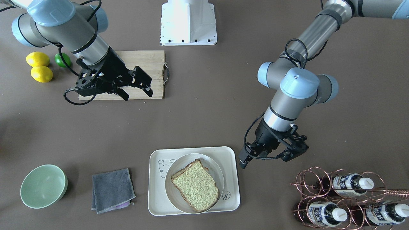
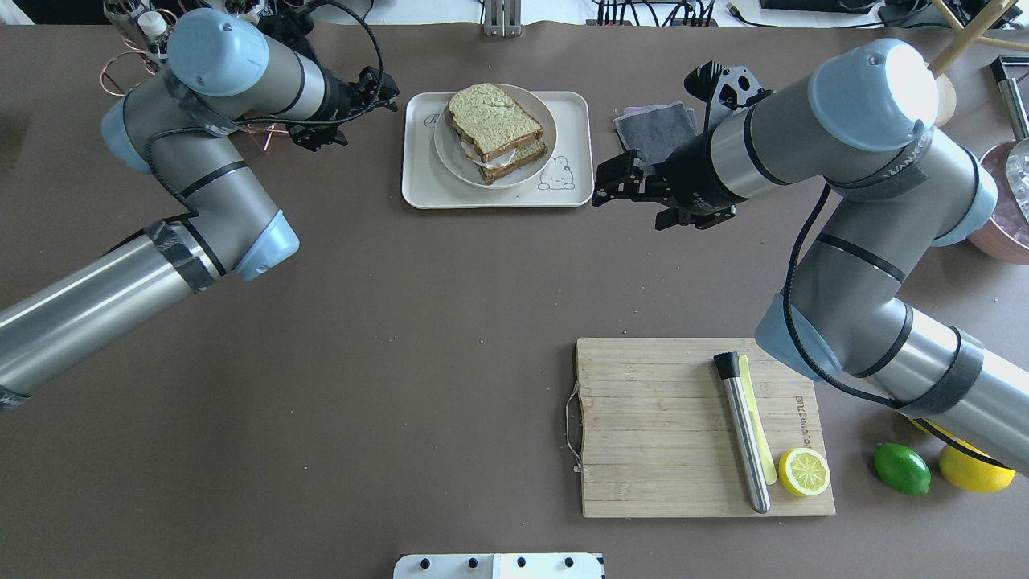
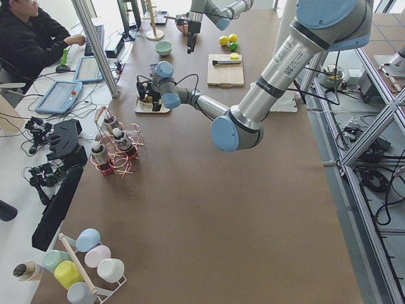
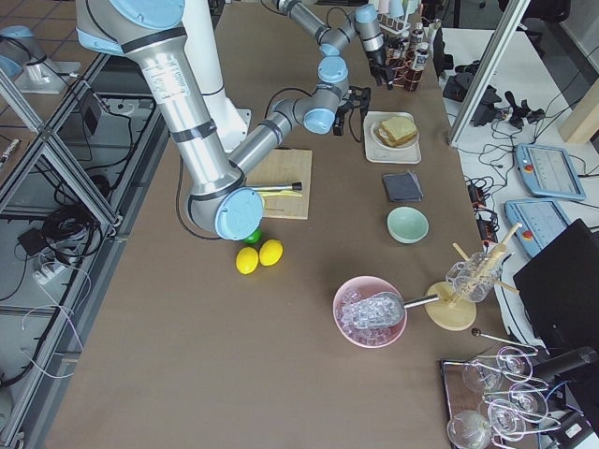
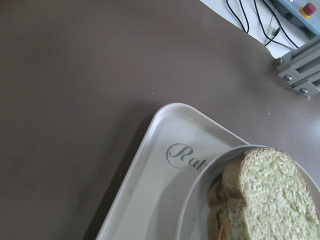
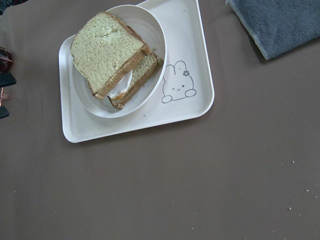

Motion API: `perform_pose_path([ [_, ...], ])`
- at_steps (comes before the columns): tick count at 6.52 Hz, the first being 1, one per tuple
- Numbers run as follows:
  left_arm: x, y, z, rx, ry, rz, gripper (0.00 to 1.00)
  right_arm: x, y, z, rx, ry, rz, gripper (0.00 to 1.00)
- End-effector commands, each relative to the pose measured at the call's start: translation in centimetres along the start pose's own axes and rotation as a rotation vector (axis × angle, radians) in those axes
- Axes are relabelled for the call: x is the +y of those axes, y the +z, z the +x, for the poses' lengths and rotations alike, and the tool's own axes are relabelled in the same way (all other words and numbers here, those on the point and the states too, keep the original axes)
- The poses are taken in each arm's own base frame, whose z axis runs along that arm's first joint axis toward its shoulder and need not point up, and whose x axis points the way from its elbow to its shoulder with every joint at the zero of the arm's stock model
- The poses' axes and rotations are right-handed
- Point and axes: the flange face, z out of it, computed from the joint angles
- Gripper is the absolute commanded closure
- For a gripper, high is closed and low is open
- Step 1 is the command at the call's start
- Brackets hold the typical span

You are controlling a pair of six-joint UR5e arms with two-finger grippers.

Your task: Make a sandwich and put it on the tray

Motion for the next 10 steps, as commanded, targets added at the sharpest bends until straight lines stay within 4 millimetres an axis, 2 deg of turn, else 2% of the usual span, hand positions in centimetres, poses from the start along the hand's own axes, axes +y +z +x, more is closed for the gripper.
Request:
perform_pose_path([
  [1, -0.7, -7.5, -5.2, -0.042, 0.124, -0.002, 0.03, -2.8, -1.7, 1.8, 0.103, 0.061, 0.029, 0.00],
  [2, 0.4, -10.2, -7.9, -0.063, 0.141, -0.004, 0.03, -4.7, -4.0, 3.9, 0.167, 0.030, 0.055, 0.00],
  [4, 3.1, -15.5, -15.1, -0.082, 0.209, -0.012, 0.03, -7.8, -8.7, 14.1, 0.400, -0.100, 0.023, 0.00],
  [5, 1.3, -17.9, -19.1, -0.118, 0.279, -0.007, 0.03, -9.5, -10.8, 18.3, 0.500, -0.148, -0.017, 0.00],
  [6, -3.7, -21.4, -25.0, -0.190, 0.426, -0.020, 0.03, -11.0, -13.4, 21.6, 0.580, -0.193, -0.072, 0.00],
  [7, -9.1, -25.3, -29.2, -0.282, 0.538, -0.049, 0.03, -12.1, -17.4, 27.2, 0.623, -0.267, -0.116, 0.00],
  [8, -13.6, -29.2, -32.3, -0.351, 0.613, -0.097, 0.03, -12.7, -21.3, 32.7, 0.637, -0.323, -0.146, 0.00],
  [9, -16.0, -32.4, -35.5, -0.335, 0.640, -0.155, 0.03, -12.9, -24.3, 36.8, 0.644, -0.302, -0.145, 0.00],
  [10, -17.5, -33.8, -39.1, -0.263, 0.617, -0.224, 0.03, -13.4, -25.9, 41.4, 0.557, -0.258, -0.181, 0.00],
])
